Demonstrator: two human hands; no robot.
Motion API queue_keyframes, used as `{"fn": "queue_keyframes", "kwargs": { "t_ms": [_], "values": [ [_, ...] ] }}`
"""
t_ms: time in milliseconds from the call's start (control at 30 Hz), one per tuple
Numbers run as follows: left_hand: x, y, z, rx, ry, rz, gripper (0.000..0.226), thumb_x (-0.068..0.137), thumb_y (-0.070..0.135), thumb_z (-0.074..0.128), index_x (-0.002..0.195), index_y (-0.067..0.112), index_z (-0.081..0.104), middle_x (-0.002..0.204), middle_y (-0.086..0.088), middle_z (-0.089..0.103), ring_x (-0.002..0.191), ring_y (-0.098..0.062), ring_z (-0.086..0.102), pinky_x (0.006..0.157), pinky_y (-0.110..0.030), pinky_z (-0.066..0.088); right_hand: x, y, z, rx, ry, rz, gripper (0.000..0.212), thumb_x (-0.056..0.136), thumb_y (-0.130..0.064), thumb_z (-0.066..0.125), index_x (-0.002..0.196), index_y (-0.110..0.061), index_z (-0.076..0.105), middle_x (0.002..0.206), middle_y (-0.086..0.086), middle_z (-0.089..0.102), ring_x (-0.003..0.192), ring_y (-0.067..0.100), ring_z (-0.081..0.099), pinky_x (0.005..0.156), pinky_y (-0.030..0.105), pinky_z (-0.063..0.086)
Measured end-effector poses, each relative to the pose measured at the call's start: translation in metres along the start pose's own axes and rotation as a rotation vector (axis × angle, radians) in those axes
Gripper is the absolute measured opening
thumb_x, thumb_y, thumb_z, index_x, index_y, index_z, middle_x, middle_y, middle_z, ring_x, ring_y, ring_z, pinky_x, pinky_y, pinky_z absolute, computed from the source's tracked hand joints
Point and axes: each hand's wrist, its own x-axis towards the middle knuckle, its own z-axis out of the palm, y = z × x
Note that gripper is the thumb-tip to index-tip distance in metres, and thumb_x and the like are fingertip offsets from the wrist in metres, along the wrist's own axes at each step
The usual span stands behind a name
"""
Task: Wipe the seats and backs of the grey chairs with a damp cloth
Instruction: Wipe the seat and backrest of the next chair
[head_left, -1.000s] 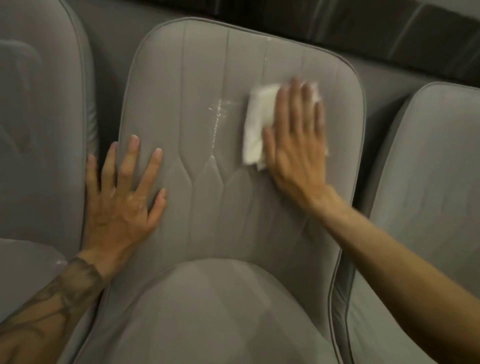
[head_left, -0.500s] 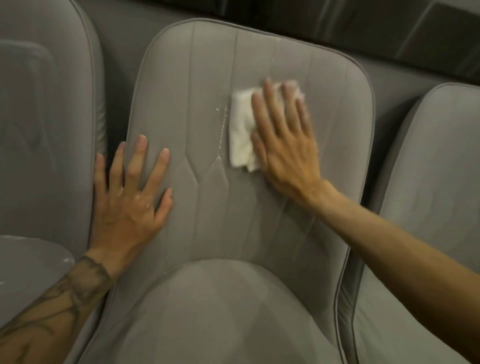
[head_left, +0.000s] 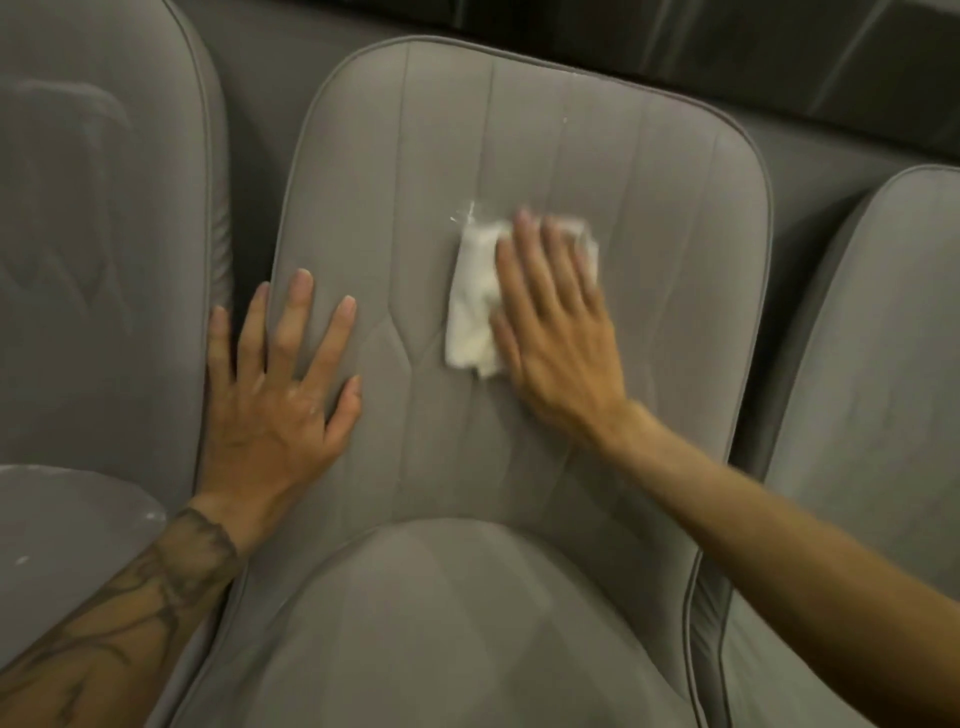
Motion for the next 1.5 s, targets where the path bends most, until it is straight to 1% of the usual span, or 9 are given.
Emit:
{"fn": "queue_keyframes", "kwargs": {
  "t_ms": [133, 333, 500, 600, 800, 1033, 1233, 1333, 1500],
  "values": [
    [0.001, 0.001, -0.002, 0.002, -0.002, 0.0, 0.066, 0.107, 0.045, 0.04, 0.168, 0.025, 0.023, 0.176, -0.013, 0.015, 0.157, -0.045, 0.026, 0.127, -0.066, 0.014, -0.021, 0.024, -0.001, -0.047, -0.029, -0.175, 0.058, 0.112, -0.03, 0.043, 0.161, -0.003, 0.027, 0.169, 0.015, 0.025, 0.158, 0.031, 0.021, 0.13, 0.046, 0.02],
    [-0.001, 0.001, -0.001, 0.005, -0.005, -0.007, 0.067, 0.107, 0.045, 0.041, 0.169, 0.026, 0.02, 0.176, -0.012, 0.013, 0.158, -0.044, 0.025, 0.128, -0.065, 0.013, -0.005, 0.023, 0.012, -0.009, 0.052, 0.078, 0.065, 0.111, -0.034, 0.036, 0.165, -0.008, 0.011, 0.173, 0.015, 0.01, 0.161, 0.031, 0.007, 0.132, 0.048, 0.01],
    [-0.001, 0.002, -0.002, 0.013, -0.019, -0.002, 0.068, 0.107, 0.045, 0.042, 0.169, 0.026, 0.02, 0.176, -0.013, 0.013, 0.158, -0.044, 0.024, 0.128, -0.065, 0.012, -0.139, -0.019, 0.017, 0.009, -0.263, -0.313, 0.071, 0.102, -0.017, 0.061, 0.161, -0.004, 0.026, 0.17, 0.017, 0.021, 0.158, 0.036, 0.021, 0.126, 0.052, 0.028],
    [0.0, 0.001, -0.002, 0.016, -0.015, -0.006, 0.068, 0.107, 0.044, 0.043, 0.169, 0.025, 0.02, 0.176, -0.013, 0.013, 0.158, -0.044, 0.024, 0.129, -0.065, 0.011, -0.118, 0.007, 0.012, 0.018, -0.237, -0.448, 0.062, 0.102, -0.013, 0.05, 0.16, -0.004, 0.03, 0.169, 0.014, 0.025, 0.156, 0.032, 0.027, 0.126, 0.048, 0.03],
    [-0.004, 0.0, -0.001, 0.009, -0.015, -0.007, 0.069, 0.107, 0.046, 0.041, 0.169, 0.026, 0.019, 0.177, -0.011, 0.01, 0.158, -0.043, 0.025, 0.128, -0.065, 0.013, -0.096, -0.008, 0.017, 0.026, -0.08, 0.032, 0.067, 0.106, -0.021, 0.055, 0.162, -0.002, 0.023, 0.17, 0.019, 0.017, 0.159, 0.036, 0.017, 0.13, 0.051, 0.017],
    [-0.004, 0.0, 0.001, 0.016, -0.01, -0.002, 0.07, 0.106, 0.046, 0.042, 0.169, 0.027, 0.018, 0.177, -0.011, 0.011, 0.158, -0.042, 0.025, 0.128, -0.064, 0.014, -0.145, -0.018, 0.018, 0.049, -0.263, -0.393, 0.066, 0.1, -0.012, 0.055, 0.16, -0.006, 0.031, 0.169, 0.013, 0.026, 0.156, 0.03, 0.027, 0.127, 0.046, 0.028],
    [-0.004, -0.002, 0.001, 0.017, -0.012, 0.0, 0.07, 0.106, 0.046, 0.043, 0.169, 0.027, 0.018, 0.176, -0.011, 0.012, 0.158, -0.042, 0.025, 0.129, -0.063, 0.012, -0.099, -0.02, 0.028, 0.031, -0.081, 0.009, 0.064, 0.107, -0.016, 0.054, 0.161, -0.002, 0.024, 0.169, 0.022, 0.02, 0.158, 0.037, 0.018, 0.129, 0.052, 0.02],
    [-0.003, -0.001, 0.001, 0.022, -0.022, -0.001, 0.071, 0.106, 0.045, 0.044, 0.169, 0.026, 0.019, 0.176, -0.012, 0.012, 0.157, -0.042, 0.025, 0.129, -0.064, 0.013, -0.146, -0.052, 0.031, 0.031, -0.176, -0.081, 0.06, 0.1, -0.004, 0.056, 0.156, 0.004, 0.034, 0.166, 0.025, 0.025, 0.155, 0.04, 0.026, 0.126, 0.055, 0.028],
    [-0.002, -0.001, -0.001, 0.032, -0.026, -0.002, 0.07, 0.106, 0.045, 0.044, 0.169, 0.025, 0.019, 0.176, -0.013, 0.013, 0.157, -0.044, 0.027, 0.128, -0.065, 0.014, -0.134, -0.054, 0.039, 0.108, -0.118, -0.147, 0.055, 0.101, 0.001, 0.037, 0.156, 0.005, 0.033, 0.171, 0.014, 0.017, 0.158, 0.031, 0.022, 0.131, 0.048, 0.012]
  ]
}}
